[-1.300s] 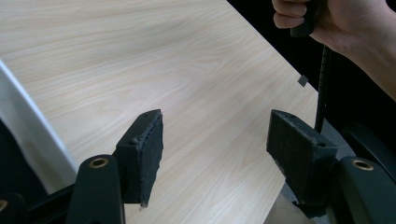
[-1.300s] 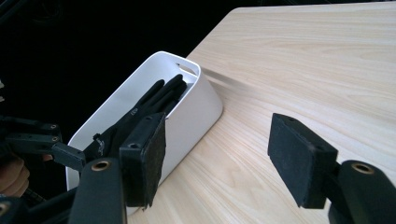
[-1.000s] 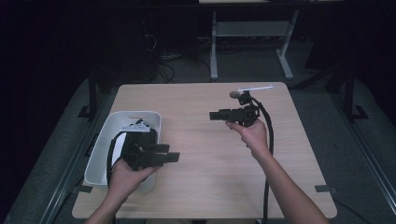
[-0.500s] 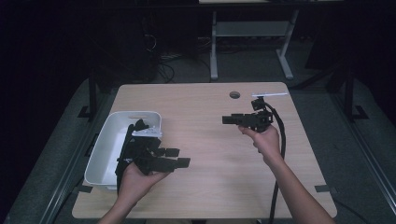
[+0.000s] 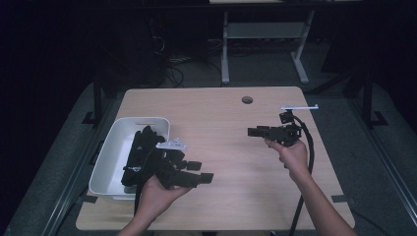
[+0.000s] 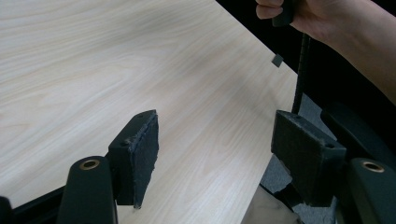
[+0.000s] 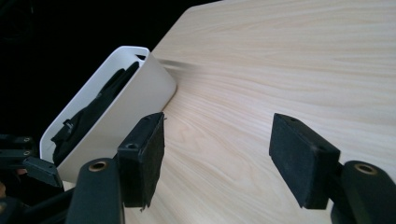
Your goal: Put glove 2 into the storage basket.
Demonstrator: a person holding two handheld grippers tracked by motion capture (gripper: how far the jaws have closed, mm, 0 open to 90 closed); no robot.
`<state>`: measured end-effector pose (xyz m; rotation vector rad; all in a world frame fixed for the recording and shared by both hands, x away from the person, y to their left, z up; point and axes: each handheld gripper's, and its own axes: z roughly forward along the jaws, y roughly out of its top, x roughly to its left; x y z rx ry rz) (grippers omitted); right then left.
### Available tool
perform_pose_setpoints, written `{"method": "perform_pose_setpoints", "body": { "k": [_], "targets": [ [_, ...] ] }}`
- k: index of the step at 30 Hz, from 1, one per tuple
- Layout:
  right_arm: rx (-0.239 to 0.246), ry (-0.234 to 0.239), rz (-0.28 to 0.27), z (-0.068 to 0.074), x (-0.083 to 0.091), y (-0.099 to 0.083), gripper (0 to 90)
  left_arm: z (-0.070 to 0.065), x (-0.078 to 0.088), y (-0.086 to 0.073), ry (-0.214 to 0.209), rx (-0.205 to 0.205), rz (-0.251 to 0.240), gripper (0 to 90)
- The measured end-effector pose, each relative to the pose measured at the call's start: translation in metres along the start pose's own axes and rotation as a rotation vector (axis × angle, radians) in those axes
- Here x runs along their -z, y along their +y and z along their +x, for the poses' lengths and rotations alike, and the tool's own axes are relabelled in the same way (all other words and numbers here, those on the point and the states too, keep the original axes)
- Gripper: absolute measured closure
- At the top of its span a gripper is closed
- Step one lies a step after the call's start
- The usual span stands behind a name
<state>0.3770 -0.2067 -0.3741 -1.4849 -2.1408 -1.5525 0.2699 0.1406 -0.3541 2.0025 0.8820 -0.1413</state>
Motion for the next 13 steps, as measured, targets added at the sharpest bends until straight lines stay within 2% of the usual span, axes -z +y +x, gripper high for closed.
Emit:
{"method": "perform_pose_setpoints", "body": {
  "k": [9,11,13],
  "targets": [
    [-0.027,-0.022,-0.011,-0.013,0.016,-0.015,34.7,-0.006,-0.017,-0.003,-0.017,-0.012,0.021,30.8],
    [-0.017,-0.028,-0.010,-0.014,0.018,-0.018,34.3,-0.007,-0.021,-0.004,-0.024,-0.014,0.024,30.7],
    [-0.027,-0.020,-0.008,-0.016,0.019,-0.020,34.2,-0.008,-0.024,-0.005,-0.031,-0.016,0.035,30.7]
  ]
}}
